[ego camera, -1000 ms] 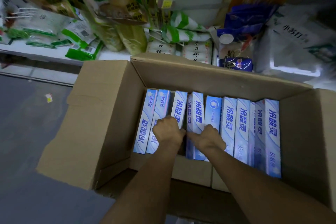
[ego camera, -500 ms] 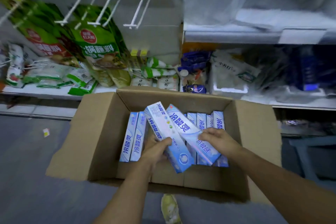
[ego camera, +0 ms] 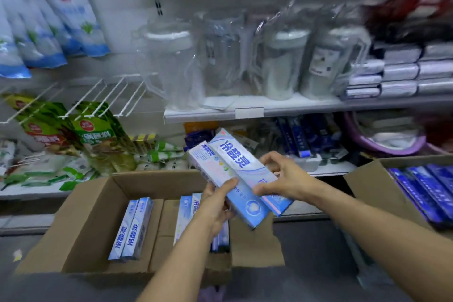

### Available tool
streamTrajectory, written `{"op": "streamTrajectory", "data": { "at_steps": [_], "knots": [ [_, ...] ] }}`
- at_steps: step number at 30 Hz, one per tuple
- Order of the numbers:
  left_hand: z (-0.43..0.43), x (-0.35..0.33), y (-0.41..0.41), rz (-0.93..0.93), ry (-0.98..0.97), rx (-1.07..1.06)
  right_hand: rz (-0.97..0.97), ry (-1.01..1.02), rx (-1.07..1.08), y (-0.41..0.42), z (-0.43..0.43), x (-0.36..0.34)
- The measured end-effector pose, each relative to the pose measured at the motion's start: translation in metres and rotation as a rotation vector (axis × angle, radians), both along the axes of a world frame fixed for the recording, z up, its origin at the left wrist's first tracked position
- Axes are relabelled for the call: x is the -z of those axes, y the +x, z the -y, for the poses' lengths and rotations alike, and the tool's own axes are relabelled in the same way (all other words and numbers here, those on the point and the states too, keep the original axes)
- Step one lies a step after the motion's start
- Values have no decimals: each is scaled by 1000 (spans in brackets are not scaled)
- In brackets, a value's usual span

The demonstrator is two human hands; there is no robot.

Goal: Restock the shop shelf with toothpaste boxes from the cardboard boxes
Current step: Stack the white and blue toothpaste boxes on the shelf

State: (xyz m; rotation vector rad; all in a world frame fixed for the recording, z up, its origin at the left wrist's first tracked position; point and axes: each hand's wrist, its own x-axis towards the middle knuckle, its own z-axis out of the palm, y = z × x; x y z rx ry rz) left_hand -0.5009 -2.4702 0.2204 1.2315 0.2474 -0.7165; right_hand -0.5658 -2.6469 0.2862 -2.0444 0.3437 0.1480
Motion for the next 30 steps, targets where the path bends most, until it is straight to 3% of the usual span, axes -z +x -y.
{"op": "streamTrajectory", "data": {
  "at_steps": [6, 10, 19, 30],
  "knots": [
    [80, -68, -47, 128, -25, 77, -4, -394, 20, -52, 71, -54],
    [124, -116, -72, 164, -71, 143, 12, -532, 61, -79, 116, -96],
    [191, -232, -65, 373, -246, 271, 315, -468, 129, -100, 199, -207],
    [259, -341, 8, 587, -354, 104, 522, -670, 106, -51, 295, -321]
  ]
}}
